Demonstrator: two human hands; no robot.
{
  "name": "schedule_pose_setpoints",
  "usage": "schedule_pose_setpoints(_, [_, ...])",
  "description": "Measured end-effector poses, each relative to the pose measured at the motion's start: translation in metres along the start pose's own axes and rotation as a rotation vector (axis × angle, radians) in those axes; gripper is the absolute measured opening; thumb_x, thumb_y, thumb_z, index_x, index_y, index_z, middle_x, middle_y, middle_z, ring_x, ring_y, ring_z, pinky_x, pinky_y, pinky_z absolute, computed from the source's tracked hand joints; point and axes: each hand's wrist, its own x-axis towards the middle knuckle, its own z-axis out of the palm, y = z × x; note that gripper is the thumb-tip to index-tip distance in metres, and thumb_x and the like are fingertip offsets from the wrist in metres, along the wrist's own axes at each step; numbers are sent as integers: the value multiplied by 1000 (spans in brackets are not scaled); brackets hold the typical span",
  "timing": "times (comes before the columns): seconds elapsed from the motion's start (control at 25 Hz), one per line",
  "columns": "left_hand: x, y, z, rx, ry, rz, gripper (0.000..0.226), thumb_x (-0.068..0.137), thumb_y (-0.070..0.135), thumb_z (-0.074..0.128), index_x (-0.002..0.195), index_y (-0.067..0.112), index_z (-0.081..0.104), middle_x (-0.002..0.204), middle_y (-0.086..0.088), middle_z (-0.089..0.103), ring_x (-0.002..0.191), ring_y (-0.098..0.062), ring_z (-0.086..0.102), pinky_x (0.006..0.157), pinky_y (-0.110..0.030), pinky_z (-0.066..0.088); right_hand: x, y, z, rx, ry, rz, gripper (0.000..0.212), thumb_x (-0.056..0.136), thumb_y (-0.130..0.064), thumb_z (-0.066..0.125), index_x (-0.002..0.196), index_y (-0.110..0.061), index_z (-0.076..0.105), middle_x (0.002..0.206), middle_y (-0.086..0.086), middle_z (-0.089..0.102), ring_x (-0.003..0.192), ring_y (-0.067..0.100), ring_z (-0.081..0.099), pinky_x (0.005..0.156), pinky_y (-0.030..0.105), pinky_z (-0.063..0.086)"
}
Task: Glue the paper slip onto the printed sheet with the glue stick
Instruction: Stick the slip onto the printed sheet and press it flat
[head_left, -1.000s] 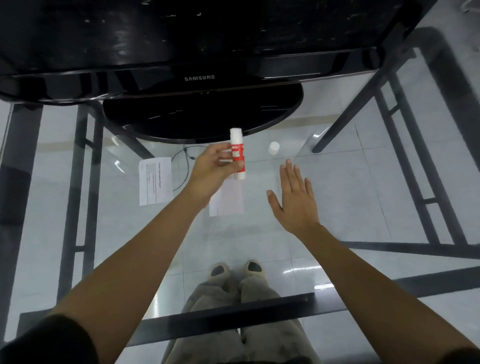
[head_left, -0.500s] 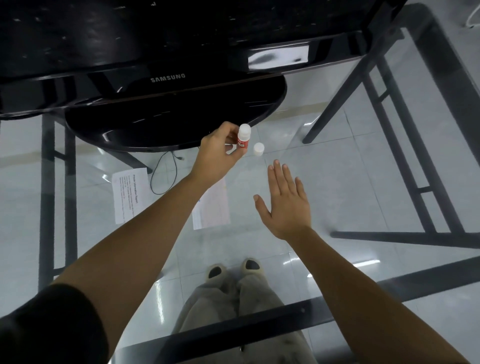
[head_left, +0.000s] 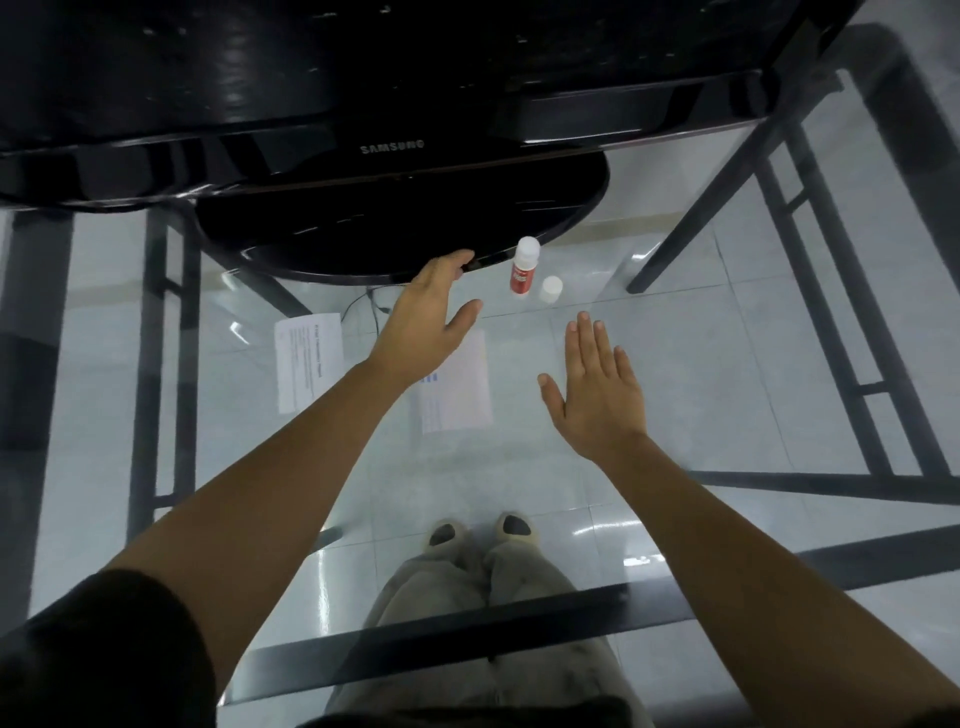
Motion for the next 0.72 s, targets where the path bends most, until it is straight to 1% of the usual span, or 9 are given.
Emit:
schedule_pose_setpoints(0.08, [-27, -14, -21, 139, -31, 26, 54, 94, 26, 49, 142, 11, 28, 148, -9, 33, 133, -23, 34, 105, -34, 31, -5, -10, -7, 30, 0, -28, 67, 95, -49, 11, 146, -7, -2, 157, 12, -2, 144, 25, -2, 114, 37, 1])
schedule_pose_setpoints(0.12, [-43, -23, -32, 205, -43, 30, 54, 95, 28, 46, 143, 12, 26, 150, -8, 29, 135, -23, 30, 107, -34, 27, -9, -19, -10, 85, 11, -43, 67, 96, -49, 15, 146, -6, 6, 157, 13, 6, 144, 26, 5, 115, 37, 6])
schedule_pose_setpoints(0.16, [-59, -33, -42, 264, -50, 26, 54, 96, 29, 44, 143, 11, 26, 151, -8, 27, 136, -23, 28, 107, -34, 26, -14, -31, -14, 146, 35, -51, 66, 96, -49, 22, 144, -5, 17, 154, 15, 19, 141, 28, 17, 114, 39, 15])
schedule_pose_setpoints(0.24, [-90, -54, -61, 371, -42, -5, 51, 96, 28, 43, 141, 8, 30, 150, -11, 29, 136, -26, 28, 106, -36, 27, -24, -56, -18, 223, 93, -32, 63, 92, -52, 38, 132, -4, 37, 136, 17, 41, 122, 31, 40, 100, 41, 35])
schedule_pose_setpoints(0.32, [-116, -74, -72, 432, -48, -80, 50, 96, 25, 44, 139, 4, 32, 148, -15, 31, 135, -31, 30, 104, -43, 30, -30, -78, -21, 307, 79, 62, 66, 85, -57, 49, 122, -3, 43, 120, 16, 46, 107, 30, 46, 84, 39, 43])
schedule_pose_setpoints(0.4, [-135, -87, -78, 447, -81, -159, 50, 96, 26, 42, 140, 3, 32, 147, -17, 32, 134, -33, 32, 104, -47, 31, -31, -95, -23, 437, 42, 173, 72, 79, -58, 57, 119, -1, 42, 115, 15, 45, 104, 29, 45, 80, 38, 45])
schedule_pose_setpoints(0.48, [-145, -91, -77, 467, -128, -160, 50, 96, 30, 36, 138, 2, 34, 144, -18, 37, 131, -35, 35, 105, -49, 31, -29, -107, -24, 519, 31, 233, 73, 76, -55, 64, 118, 0, 40, 116, 14, 42, 104, 29, 43, 80, 35, 43])
schedule_pose_setpoints(0.6, [-155, -80, -64, 490, -189, -80, 58, 96, 39, 21, 131, -2, 44, 136, -22, 46, 126, -36, 43, 105, -50, 30, -25, -114, -26, 550, 29, 230, 69, 77, -45, 68, 121, 0, 39, 119, 15, 40, 106, 28, 41, 80, 30, 40])
schedule_pose_setpoints(0.72, [-161, -63, -45, 488, -221, 24, 63, 98, 40, 14, 125, -3, 52, 130, -22, 53, 121, -36, 49, 101, -51, 35, -20, -112, -29, 553, 35, 210, 67, 77, -35, 71, 123, 1, 38, 122, 16, 40, 105, 28, 42, 81, 26, 35])
